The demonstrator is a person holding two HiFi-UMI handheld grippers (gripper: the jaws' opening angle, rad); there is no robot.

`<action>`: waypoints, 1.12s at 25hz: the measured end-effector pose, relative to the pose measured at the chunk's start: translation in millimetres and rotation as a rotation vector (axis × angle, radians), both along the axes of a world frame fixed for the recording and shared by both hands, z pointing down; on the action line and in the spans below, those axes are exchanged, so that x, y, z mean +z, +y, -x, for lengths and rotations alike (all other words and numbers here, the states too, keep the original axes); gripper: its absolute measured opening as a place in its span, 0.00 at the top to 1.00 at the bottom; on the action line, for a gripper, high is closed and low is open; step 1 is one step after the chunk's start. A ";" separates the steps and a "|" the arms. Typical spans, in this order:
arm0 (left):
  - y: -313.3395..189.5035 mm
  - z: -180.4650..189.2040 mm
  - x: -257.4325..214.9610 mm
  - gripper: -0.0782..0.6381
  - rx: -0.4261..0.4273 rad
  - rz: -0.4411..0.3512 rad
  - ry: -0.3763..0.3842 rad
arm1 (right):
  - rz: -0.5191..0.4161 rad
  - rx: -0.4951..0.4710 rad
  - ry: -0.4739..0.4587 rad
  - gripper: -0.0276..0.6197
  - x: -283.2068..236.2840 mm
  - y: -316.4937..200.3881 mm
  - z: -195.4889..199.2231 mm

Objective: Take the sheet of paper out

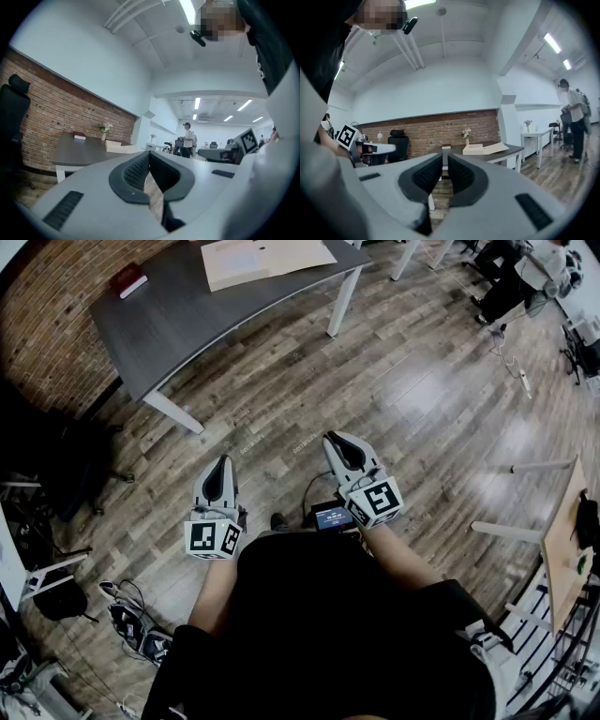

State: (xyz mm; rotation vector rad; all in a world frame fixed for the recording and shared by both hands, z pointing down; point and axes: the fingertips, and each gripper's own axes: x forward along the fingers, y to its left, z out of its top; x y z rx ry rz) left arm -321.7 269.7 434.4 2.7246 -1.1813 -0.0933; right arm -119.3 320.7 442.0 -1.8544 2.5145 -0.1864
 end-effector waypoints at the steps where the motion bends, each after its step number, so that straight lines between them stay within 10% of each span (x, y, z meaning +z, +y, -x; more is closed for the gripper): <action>1: 7.3 -7.6 -2.2 0.90 0.023 -0.005 -0.004 | -0.002 0.002 0.005 0.90 -2.0 2.9 -4.3; 28: 89.2 -102.5 -15.0 0.90 0.098 0.063 0.002 | -0.053 -0.199 0.116 0.90 0.3 80.1 -48.8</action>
